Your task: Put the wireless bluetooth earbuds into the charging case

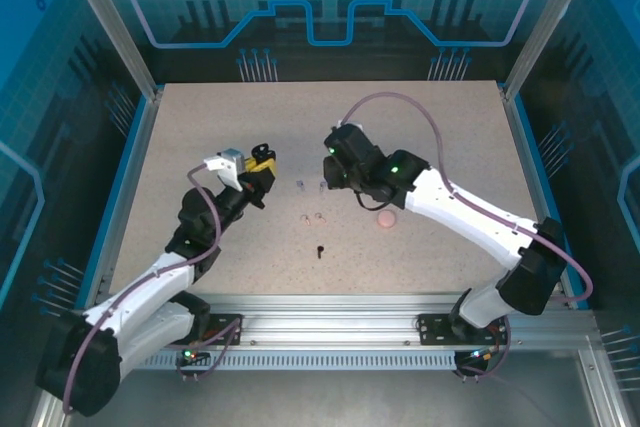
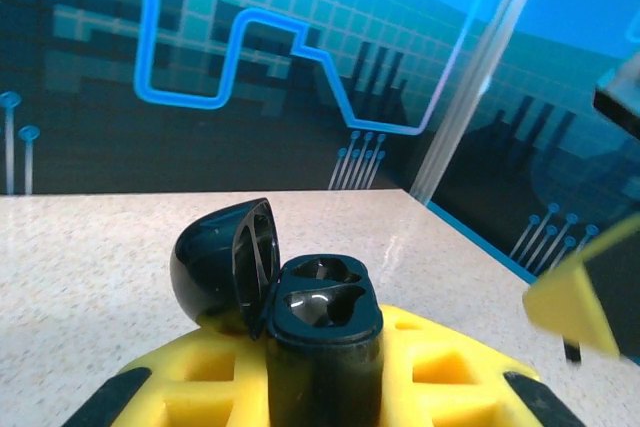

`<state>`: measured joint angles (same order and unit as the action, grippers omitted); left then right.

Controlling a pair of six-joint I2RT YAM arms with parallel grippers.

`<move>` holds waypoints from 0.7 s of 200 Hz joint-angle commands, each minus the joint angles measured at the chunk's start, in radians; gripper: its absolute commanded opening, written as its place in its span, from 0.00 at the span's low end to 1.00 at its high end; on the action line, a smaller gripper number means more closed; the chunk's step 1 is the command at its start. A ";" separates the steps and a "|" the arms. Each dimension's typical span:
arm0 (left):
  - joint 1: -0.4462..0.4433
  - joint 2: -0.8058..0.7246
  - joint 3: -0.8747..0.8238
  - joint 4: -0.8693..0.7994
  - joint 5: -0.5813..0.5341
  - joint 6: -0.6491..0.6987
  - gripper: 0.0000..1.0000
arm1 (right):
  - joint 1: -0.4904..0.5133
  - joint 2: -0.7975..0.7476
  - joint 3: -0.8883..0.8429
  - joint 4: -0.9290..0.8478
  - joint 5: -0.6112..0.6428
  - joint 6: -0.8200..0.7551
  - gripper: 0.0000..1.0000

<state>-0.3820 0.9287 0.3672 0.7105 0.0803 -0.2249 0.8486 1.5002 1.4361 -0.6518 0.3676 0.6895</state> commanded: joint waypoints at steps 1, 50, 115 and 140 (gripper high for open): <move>-0.020 0.065 -0.041 0.256 0.116 0.087 0.00 | -0.032 -0.043 0.058 0.013 -0.062 -0.065 0.20; -0.068 0.232 -0.016 0.471 0.162 0.168 0.00 | -0.064 -0.091 0.108 0.053 -0.122 -0.129 0.20; -0.141 0.355 0.127 0.468 0.219 0.319 0.00 | -0.064 -0.166 0.048 0.220 -0.225 -0.210 0.20; -0.153 0.377 0.179 0.447 0.252 0.361 0.00 | -0.063 -0.201 -0.001 0.287 -0.256 -0.242 0.20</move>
<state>-0.5220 1.2865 0.4847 1.1137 0.2691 0.0563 0.7910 1.3441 1.4822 -0.4679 0.1688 0.5037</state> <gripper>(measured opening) 0.224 0.205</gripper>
